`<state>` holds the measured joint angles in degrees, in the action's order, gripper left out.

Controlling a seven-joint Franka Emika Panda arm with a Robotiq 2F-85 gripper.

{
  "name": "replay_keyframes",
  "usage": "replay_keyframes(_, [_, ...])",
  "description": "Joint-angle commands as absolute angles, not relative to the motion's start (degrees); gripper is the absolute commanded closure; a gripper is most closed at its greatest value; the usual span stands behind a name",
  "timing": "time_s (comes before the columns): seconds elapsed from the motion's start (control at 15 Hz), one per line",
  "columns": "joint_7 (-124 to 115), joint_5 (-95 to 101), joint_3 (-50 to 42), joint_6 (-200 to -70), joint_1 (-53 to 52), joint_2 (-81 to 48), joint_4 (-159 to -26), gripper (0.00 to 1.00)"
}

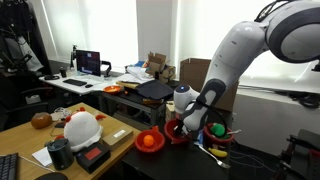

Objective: Put the pliers in the bowl next to the toy box

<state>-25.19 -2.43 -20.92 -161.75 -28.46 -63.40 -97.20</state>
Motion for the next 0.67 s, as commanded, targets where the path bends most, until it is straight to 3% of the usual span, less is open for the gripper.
replay_keyframes(0.0, [-19.8, 1.3, -17.3, -152.1, -24.5, -57.5, -99.2, 0.91])
replay_keyframes(0.6, [-20.2, 11.1, -15.0, -136.3, -21.1, -53.3, -95.9, 0.91])
